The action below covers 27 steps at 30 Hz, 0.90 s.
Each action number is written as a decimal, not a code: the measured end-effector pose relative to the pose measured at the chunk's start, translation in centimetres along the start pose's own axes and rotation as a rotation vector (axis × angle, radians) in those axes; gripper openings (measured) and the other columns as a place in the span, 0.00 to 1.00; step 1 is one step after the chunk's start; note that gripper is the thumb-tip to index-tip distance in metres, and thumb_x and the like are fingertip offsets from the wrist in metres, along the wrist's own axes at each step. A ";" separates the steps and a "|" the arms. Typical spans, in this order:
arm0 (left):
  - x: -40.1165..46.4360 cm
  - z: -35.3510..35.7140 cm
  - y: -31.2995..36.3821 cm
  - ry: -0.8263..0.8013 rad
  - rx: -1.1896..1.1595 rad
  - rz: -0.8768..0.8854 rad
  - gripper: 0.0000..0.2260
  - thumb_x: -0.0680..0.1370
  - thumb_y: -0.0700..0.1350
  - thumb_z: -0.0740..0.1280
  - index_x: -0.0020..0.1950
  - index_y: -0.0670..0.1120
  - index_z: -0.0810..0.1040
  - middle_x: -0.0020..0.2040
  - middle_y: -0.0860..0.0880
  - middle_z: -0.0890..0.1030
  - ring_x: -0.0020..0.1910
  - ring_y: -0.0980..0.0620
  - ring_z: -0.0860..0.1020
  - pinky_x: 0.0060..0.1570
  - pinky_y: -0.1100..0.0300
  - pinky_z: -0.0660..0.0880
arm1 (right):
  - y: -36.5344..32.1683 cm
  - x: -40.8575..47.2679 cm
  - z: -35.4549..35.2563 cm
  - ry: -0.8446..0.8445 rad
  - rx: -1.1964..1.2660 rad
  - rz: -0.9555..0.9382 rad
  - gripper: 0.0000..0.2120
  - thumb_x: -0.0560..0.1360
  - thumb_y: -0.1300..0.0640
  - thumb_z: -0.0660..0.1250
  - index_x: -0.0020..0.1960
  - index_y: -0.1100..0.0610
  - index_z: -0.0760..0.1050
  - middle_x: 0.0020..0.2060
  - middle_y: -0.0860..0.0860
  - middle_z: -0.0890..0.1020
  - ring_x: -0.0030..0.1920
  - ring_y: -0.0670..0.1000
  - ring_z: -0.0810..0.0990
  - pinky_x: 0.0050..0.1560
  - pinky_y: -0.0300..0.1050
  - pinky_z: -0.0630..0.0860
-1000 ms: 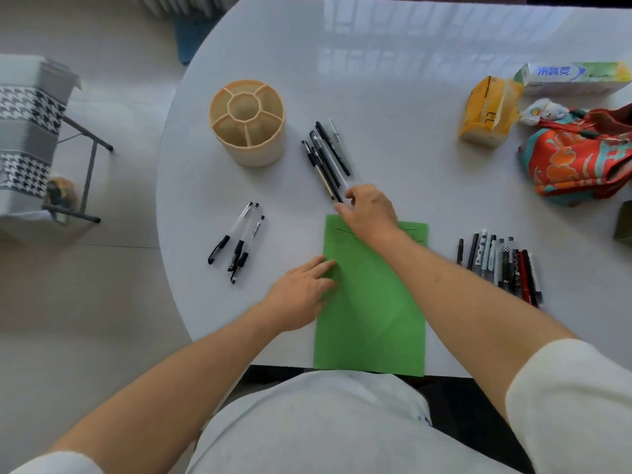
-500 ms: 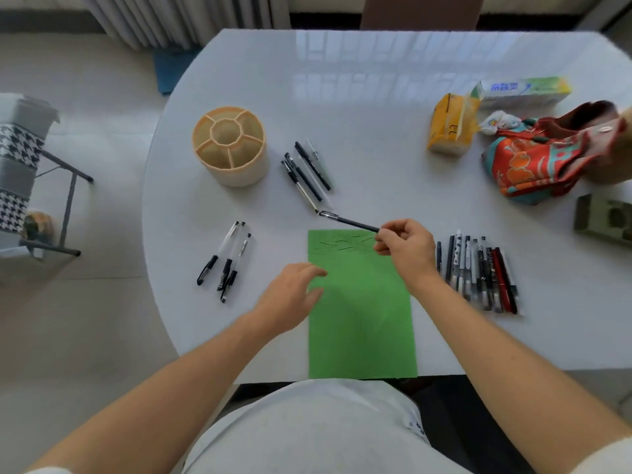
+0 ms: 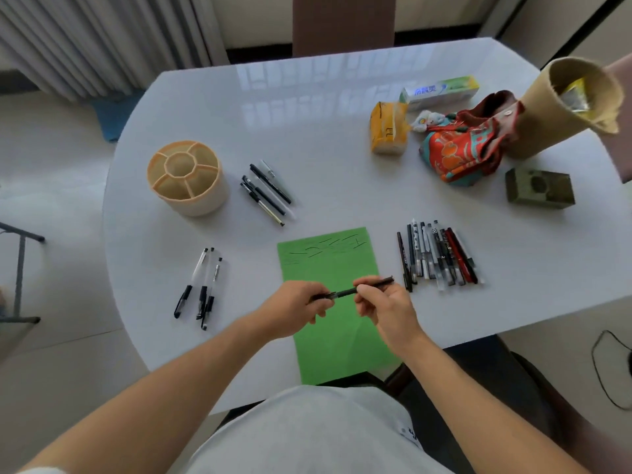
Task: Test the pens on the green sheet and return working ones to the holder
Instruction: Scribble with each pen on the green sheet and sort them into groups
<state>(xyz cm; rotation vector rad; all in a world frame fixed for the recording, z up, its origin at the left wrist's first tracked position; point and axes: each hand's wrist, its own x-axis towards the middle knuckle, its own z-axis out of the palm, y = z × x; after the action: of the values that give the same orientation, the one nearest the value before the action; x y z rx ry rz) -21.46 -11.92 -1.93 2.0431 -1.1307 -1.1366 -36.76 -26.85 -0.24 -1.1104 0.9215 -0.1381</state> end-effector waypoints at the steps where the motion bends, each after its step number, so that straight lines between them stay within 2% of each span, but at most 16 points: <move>1: -0.1 0.0 0.2 -0.005 0.035 0.015 0.07 0.80 0.50 0.66 0.48 0.49 0.81 0.36 0.53 0.83 0.33 0.57 0.81 0.37 0.57 0.79 | 0.4 -0.2 0.7 -0.044 -0.047 0.023 0.04 0.79 0.65 0.68 0.49 0.63 0.81 0.35 0.58 0.81 0.33 0.54 0.77 0.35 0.44 0.75; 3: -0.4 -0.1 0.3 0.018 0.100 0.019 0.08 0.79 0.50 0.68 0.45 0.49 0.82 0.34 0.52 0.82 0.33 0.54 0.81 0.37 0.54 0.79 | 0.5 -0.2 1.8 -0.085 -0.125 0.032 0.07 0.81 0.64 0.65 0.48 0.65 0.82 0.34 0.58 0.82 0.32 0.54 0.78 0.34 0.46 0.75; 6: -0.8 -0.7 0.3 0.141 0.155 0.020 0.10 0.78 0.51 0.68 0.41 0.49 0.82 0.31 0.52 0.81 0.30 0.52 0.79 0.33 0.55 0.76 | -0.7 0.3 2.8 -0.046 -0.165 -0.030 0.09 0.80 0.63 0.67 0.45 0.65 0.82 0.33 0.57 0.83 0.29 0.52 0.78 0.31 0.44 0.75; 12: -0.1 -1.9 0.3 0.336 0.328 0.053 0.12 0.80 0.52 0.67 0.39 0.48 0.79 0.26 0.54 0.70 0.26 0.49 0.69 0.29 0.58 0.63 | -2.5 2.2 5.2 0.071 -0.137 -0.021 0.09 0.79 0.63 0.67 0.42 0.65 0.82 0.30 0.56 0.81 0.26 0.49 0.75 0.27 0.41 0.72; 16: 0.2 -2.3 -0.3 0.428 0.351 0.023 0.13 0.79 0.52 0.67 0.37 0.48 0.78 0.25 0.55 0.68 0.25 0.49 0.67 0.29 0.59 0.59 | -2.8 3.6 6.7 0.069 -0.158 0.005 0.10 0.78 0.62 0.68 0.41 0.64 0.82 0.29 0.55 0.81 0.25 0.49 0.75 0.25 0.40 0.71; 19: -0.6 -3.0 -2.6 0.476 0.343 -0.104 0.13 0.79 0.51 0.67 0.36 0.48 0.79 0.26 0.53 0.73 0.25 0.50 0.70 0.28 0.59 0.62 | -3.7 5.4 5.4 0.210 -0.121 0.050 0.10 0.79 0.60 0.67 0.40 0.62 0.81 0.29 0.55 0.80 0.24 0.48 0.73 0.25 0.41 0.71; 22: -2.9 -4.3 -6.9 0.534 0.328 -0.281 0.11 0.78 0.50 0.68 0.39 0.47 0.81 0.31 0.47 0.81 0.33 0.43 0.77 0.31 0.55 0.66 | -5.3 8.0 1.4 0.340 -0.190 -0.007 0.11 0.78 0.59 0.67 0.39 0.60 0.80 0.27 0.52 0.81 0.24 0.48 0.74 0.26 0.43 0.71; 24: -3.7 -4.5 -8.4 0.552 0.308 -0.268 0.07 0.77 0.50 0.70 0.43 0.49 0.83 0.35 0.49 0.82 0.36 0.44 0.79 0.33 0.55 0.70 | -5.5 8.9 0.8 0.289 -0.267 -0.066 0.09 0.78 0.59 0.68 0.40 0.60 0.82 0.29 0.52 0.83 0.27 0.49 0.78 0.29 0.44 0.76; 27: -2.6 -3.2 -7.7 0.497 0.290 -0.120 0.06 0.77 0.51 0.71 0.48 0.51 0.85 0.45 0.53 0.85 0.45 0.50 0.82 0.43 0.56 0.77 | -3.9 9.3 3.5 0.080 -0.319 -0.079 0.05 0.79 0.60 0.70 0.46 0.57 0.83 0.37 0.55 0.87 0.36 0.54 0.86 0.42 0.52 0.84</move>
<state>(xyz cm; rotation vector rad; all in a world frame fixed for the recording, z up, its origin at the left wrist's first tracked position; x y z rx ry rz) -16.32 -5.62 -5.11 2.4574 -0.9667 -0.4796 -27.07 -31.08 -1.93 -1.4465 0.9938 -0.1028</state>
